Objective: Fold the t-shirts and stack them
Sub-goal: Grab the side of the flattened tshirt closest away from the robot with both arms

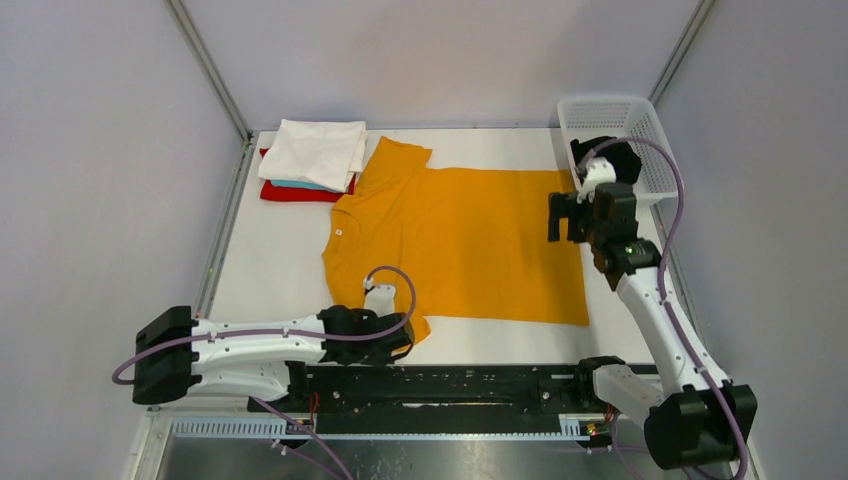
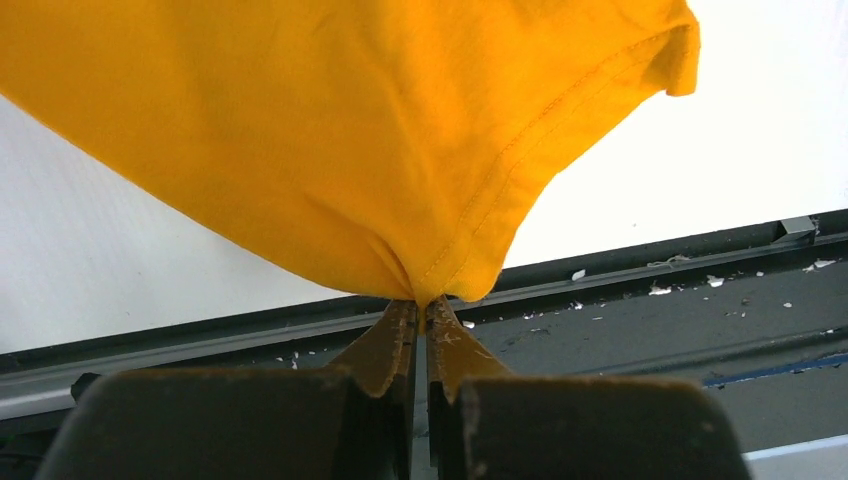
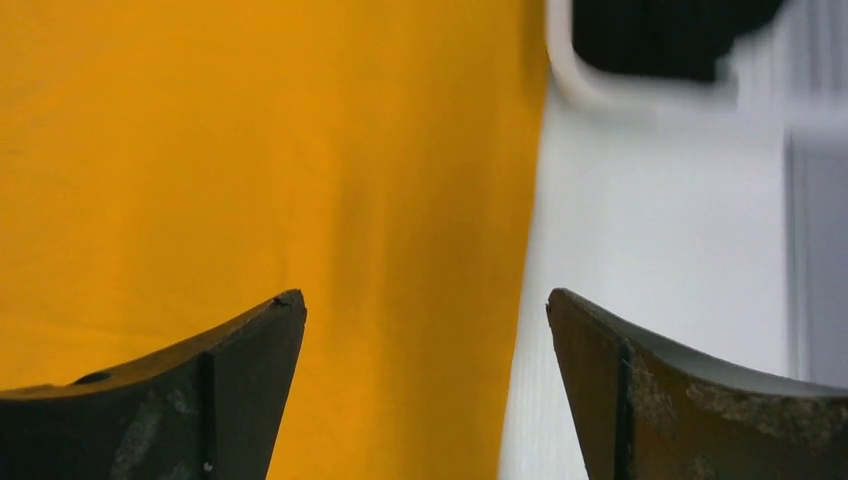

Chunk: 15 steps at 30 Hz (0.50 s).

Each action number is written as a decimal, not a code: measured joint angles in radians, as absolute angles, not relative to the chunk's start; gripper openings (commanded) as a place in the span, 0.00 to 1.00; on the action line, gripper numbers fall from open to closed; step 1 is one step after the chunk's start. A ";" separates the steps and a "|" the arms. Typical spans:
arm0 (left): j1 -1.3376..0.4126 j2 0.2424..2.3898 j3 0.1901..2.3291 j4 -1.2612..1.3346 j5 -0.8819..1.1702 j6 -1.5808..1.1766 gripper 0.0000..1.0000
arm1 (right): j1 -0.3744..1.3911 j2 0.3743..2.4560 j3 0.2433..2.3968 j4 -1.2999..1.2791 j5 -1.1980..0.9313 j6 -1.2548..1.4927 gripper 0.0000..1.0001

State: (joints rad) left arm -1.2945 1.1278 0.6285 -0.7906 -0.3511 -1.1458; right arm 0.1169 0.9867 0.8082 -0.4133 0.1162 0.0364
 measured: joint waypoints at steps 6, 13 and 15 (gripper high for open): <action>-1.254 1.072 0.628 -0.786 -0.356 -1.114 0.00 | 0.117 1.147 1.094 -0.392 -0.099 -0.358 0.99; -1.046 1.022 0.645 -0.726 -0.290 -1.003 0.00 | 0.118 1.160 1.123 -0.536 -0.009 -0.130 1.00; -1.023 1.015 0.651 -0.722 -0.279 -0.969 0.00 | 0.118 1.137 1.095 -0.586 0.056 -0.011 1.00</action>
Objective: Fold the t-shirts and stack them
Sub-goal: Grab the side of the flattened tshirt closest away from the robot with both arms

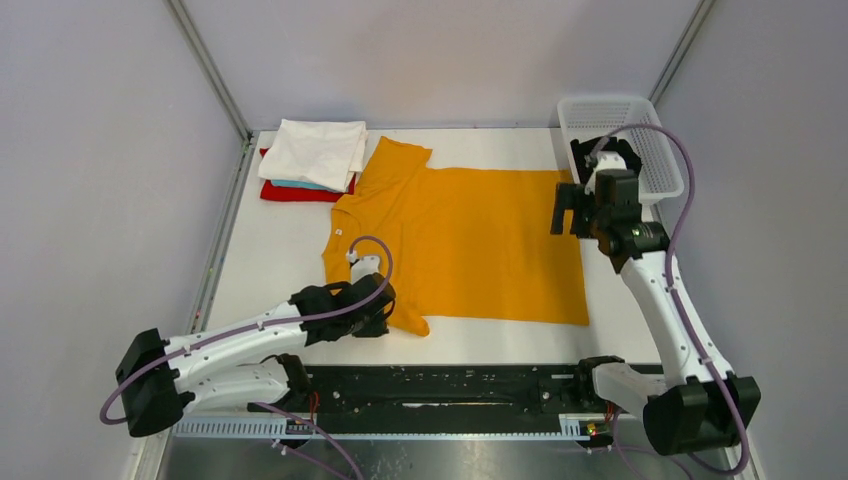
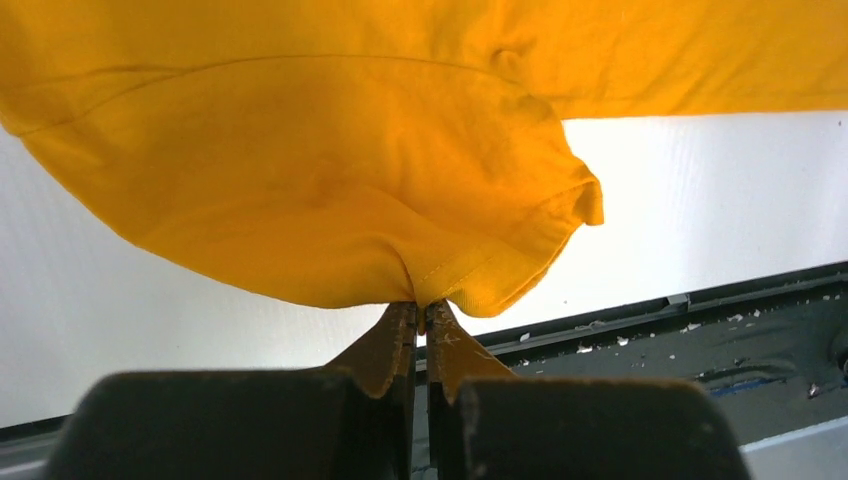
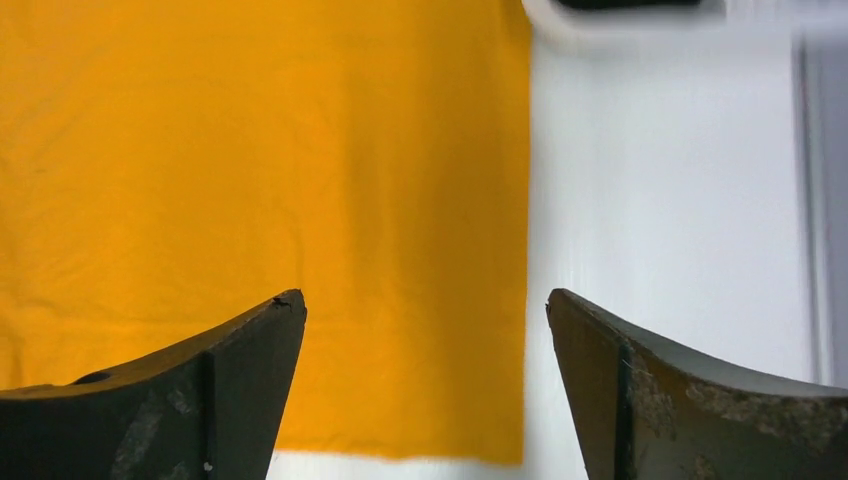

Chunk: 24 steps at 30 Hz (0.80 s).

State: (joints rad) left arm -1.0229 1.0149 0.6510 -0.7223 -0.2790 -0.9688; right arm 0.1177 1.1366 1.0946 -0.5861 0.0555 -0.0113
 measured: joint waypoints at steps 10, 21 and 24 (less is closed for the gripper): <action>-1.016 0.934 0.635 -0.709 -0.221 -0.874 0.00 | 0.117 0.748 0.675 -0.855 0.219 0.551 0.99; -1.013 0.865 0.597 -0.710 -0.216 -0.869 0.00 | 0.117 0.679 0.386 -0.844 0.257 0.917 0.90; -1.010 0.866 0.598 -0.712 -0.218 -0.872 0.00 | 0.117 0.697 0.360 -0.785 0.276 0.966 0.86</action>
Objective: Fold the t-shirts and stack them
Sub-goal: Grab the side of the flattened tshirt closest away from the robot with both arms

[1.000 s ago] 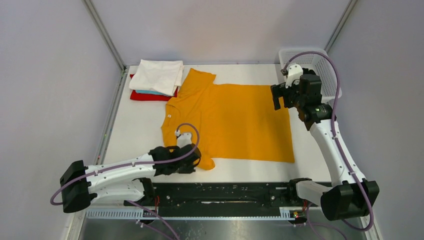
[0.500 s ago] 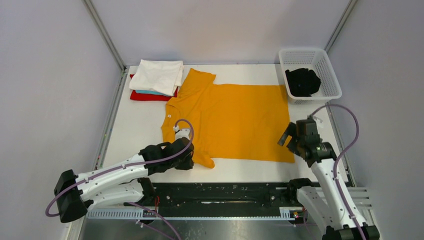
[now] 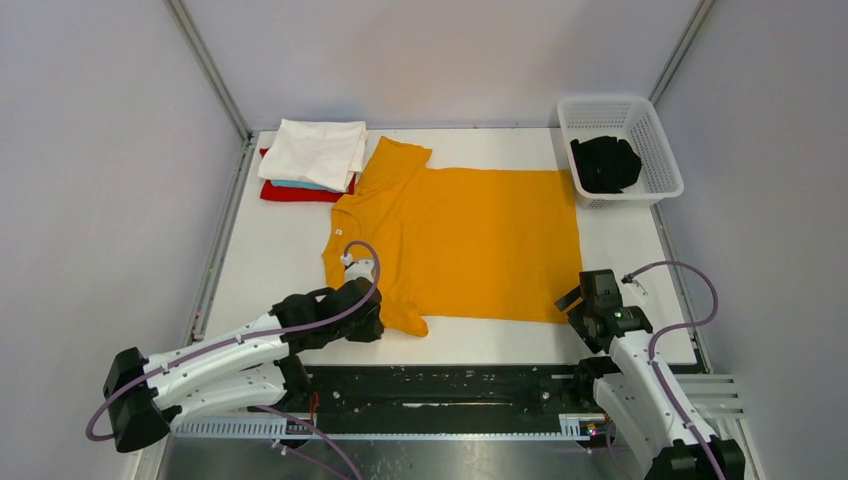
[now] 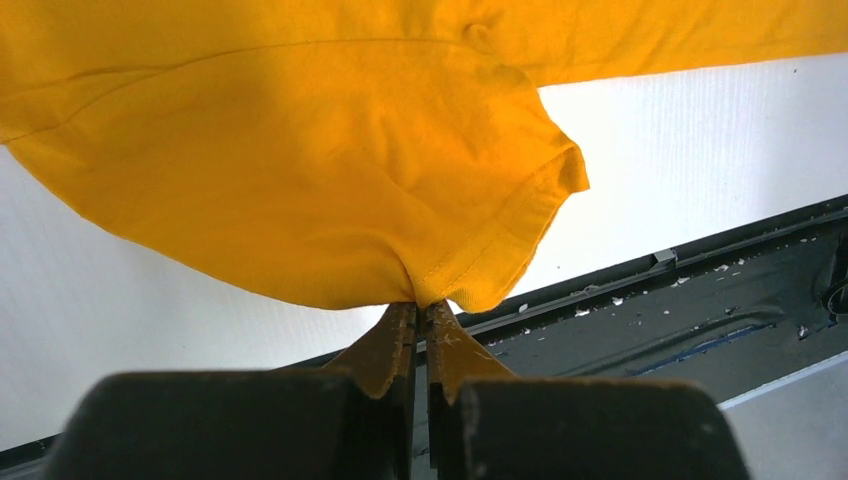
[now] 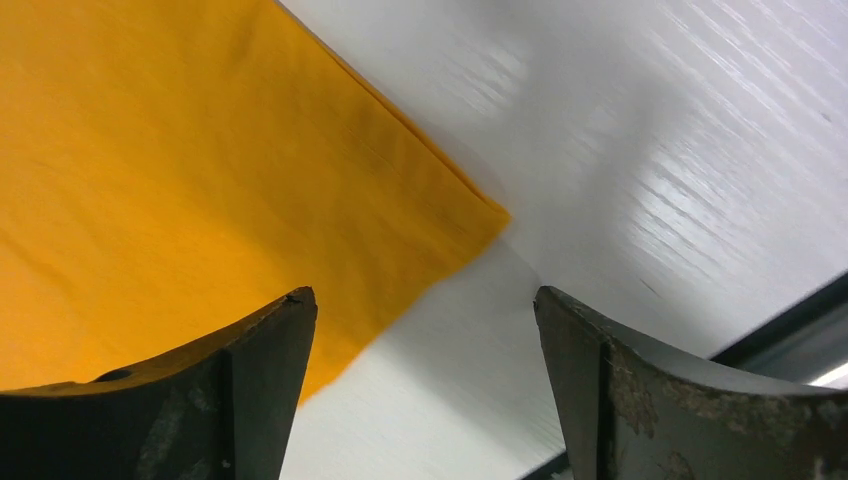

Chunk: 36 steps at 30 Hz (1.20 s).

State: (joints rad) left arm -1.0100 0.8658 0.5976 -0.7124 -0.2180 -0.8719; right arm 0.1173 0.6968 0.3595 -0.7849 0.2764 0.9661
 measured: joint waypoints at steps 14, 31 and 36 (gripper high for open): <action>-0.987 0.866 0.603 -0.738 -0.249 -0.913 0.00 | 0.117 0.755 0.319 -0.596 0.300 1.020 0.09; -0.877 0.919 0.701 -0.667 -0.298 -0.860 0.00 | 0.117 0.748 0.391 -0.587 0.313 0.851 0.00; -0.841 0.944 0.728 -0.640 -0.309 -0.817 0.00 | 0.117 0.793 0.416 -0.569 0.297 0.811 0.00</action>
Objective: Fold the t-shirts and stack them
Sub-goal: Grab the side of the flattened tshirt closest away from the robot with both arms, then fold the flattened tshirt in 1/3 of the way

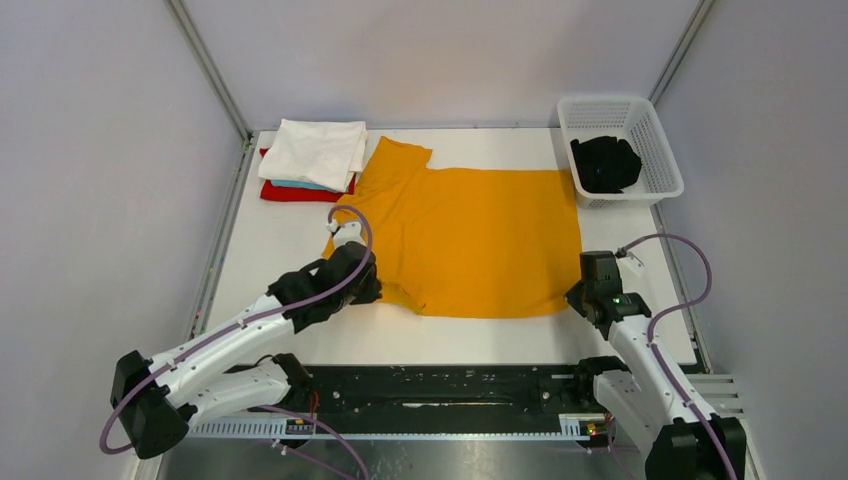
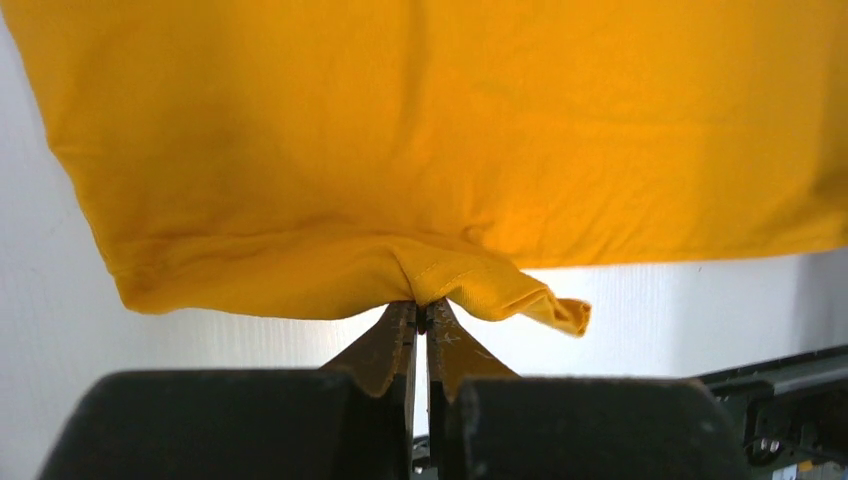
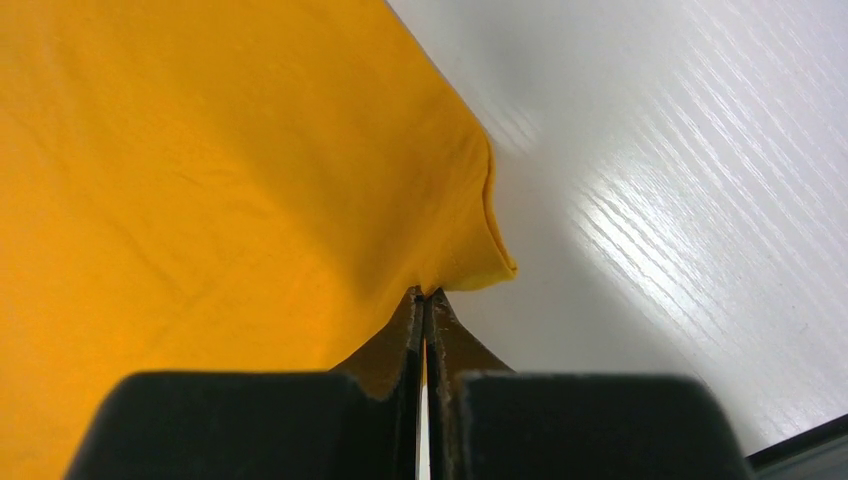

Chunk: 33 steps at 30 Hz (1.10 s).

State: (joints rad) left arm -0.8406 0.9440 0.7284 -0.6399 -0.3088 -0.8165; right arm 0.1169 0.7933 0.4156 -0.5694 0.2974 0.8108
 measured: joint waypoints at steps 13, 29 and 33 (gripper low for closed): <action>-0.698 1.131 0.853 -0.458 -0.372 -0.649 0.00 | 0.117 0.939 0.564 -0.482 0.285 0.710 0.00; -0.521 1.369 0.964 -0.223 -0.326 -0.494 0.00 | 0.114 1.166 0.714 -0.360 0.295 0.651 0.00; -0.489 1.446 1.008 -0.208 -0.296 -0.485 0.00 | 0.111 1.225 0.743 -0.339 0.303 0.652 0.00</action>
